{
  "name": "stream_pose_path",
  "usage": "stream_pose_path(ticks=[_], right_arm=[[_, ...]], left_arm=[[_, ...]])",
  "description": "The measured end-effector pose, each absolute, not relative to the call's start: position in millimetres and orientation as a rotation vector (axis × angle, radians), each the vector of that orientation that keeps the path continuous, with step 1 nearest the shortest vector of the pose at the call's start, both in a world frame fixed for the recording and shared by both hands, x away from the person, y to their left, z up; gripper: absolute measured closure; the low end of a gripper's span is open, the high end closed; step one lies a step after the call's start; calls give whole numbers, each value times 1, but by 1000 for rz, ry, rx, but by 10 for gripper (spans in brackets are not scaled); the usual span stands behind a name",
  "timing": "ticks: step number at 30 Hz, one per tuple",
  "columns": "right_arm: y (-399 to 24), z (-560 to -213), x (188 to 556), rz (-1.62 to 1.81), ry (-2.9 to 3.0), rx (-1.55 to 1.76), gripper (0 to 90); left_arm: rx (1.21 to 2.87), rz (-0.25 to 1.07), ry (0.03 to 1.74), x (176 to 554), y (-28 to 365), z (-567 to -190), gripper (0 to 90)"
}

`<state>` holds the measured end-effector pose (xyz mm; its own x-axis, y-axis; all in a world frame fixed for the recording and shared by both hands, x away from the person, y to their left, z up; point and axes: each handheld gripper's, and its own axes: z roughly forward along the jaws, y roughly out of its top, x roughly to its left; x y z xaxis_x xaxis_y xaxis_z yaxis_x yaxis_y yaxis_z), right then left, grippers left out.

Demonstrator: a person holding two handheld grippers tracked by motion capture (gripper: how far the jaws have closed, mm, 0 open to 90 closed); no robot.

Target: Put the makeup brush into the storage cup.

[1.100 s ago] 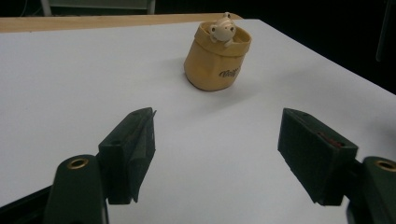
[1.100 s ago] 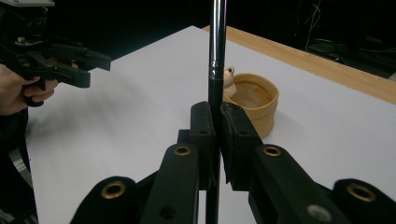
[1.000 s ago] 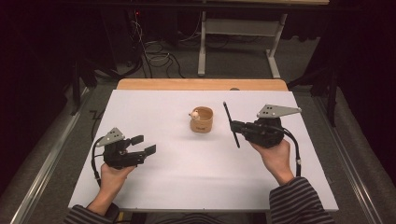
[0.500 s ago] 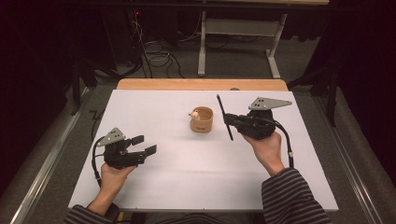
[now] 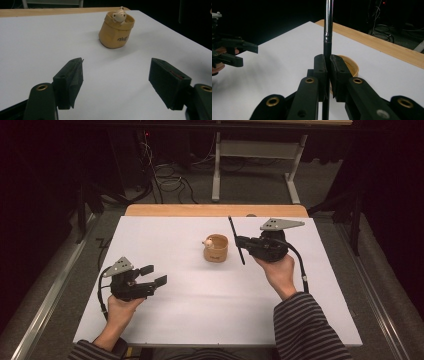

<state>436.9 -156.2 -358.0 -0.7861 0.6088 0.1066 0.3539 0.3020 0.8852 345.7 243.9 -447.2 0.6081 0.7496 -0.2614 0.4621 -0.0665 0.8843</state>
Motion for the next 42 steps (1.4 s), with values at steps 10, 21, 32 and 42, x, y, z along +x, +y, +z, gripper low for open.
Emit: stream_pose_path(ticks=[10, 21, 32, 42], right_arm=[[-147, -358, 449, 1471, 2331, 884, 857], [-139, -356, 461, 1459, 2329, 883, 857], [-129, -358, 473, 1451, 2331, 894, 857], [-121, -359, 483, 1457, 2324, 899, 857]], left_arm=[[1713, 319, 1006, 346, 244, -447, 283], [1714, 327, 1011, 346, 244, -447, 282], [1708, 330, 1012, 345, 244, -447, 279], [1710, 329, 1013, 345, 245, -447, 280]])
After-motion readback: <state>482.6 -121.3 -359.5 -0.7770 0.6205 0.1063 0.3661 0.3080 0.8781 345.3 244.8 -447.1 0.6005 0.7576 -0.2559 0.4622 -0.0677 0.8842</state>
